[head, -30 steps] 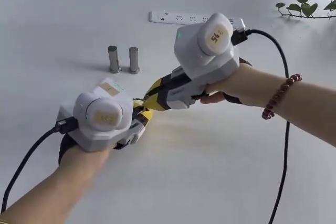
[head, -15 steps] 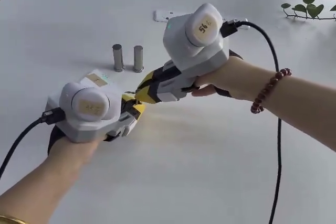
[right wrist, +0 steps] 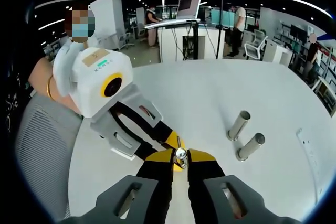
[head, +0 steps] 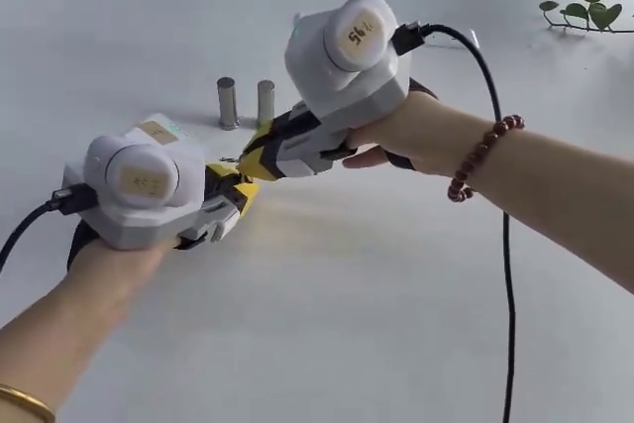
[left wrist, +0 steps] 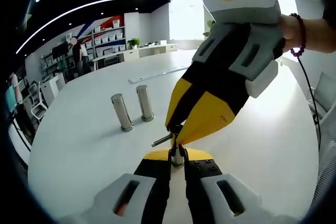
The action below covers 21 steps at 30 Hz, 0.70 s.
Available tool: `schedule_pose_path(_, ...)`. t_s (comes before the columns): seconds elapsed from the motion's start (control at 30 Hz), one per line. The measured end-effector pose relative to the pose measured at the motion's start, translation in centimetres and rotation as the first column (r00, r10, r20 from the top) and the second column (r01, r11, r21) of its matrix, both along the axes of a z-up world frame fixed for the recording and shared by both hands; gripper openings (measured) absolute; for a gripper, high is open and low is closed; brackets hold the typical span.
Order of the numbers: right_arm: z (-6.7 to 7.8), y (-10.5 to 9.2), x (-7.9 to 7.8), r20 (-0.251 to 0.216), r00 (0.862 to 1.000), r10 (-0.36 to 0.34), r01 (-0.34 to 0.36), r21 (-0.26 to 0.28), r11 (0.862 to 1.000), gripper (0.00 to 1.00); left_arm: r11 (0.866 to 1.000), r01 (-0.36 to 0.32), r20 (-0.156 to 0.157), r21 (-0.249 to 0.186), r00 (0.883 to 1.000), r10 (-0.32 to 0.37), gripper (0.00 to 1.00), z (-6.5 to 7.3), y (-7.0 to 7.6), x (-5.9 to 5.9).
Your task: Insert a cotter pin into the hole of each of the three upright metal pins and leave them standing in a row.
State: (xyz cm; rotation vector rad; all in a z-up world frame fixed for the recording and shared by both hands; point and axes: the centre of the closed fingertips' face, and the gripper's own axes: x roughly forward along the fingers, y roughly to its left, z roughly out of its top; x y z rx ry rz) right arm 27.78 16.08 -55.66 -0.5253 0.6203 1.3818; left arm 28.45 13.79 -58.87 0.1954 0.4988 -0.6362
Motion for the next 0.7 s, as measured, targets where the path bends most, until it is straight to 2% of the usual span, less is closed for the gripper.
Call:
schedule_pose_path(0.13, -0.17, 0.08, -0.07, -0.005, 1.000, -0.004, 0.004, -0.003, 1.000, 0.04, 1.000, 0.004, -0.006, 0.001, 1.000, -0.004, 0.07, -0.22, 0.11, -0.12)
schedule_pose_path(0.27, 0.13, 0.08, -0.25, 0.006, 1.000, 0.005, -0.005, -0.010, 1.000, 0.04, 1.000, 0.000, -0.007, -0.031, 1.000, 0.000, 0.07, -0.22, 0.04, -0.04)
schedule_pose_path(0.6, 0.17, 0.05, 0.02, -0.002, 1.000, -0.009, 0.009, -0.010, 1.000, 0.05, 0.999, -0.009, -0.016, -0.046, 1.000, 0.008, 0.08, -0.26, -0.02, -0.15)
schedule_pose_path(0.7, 0.17, 0.06, 0.00, 0.002, 1.000, -0.006, 0.006, -0.005, 1.000, 0.05, 0.999, -0.023, -0.020, -0.043, 1.000, 0.022, 0.11, -0.24, 0.13, -0.19)
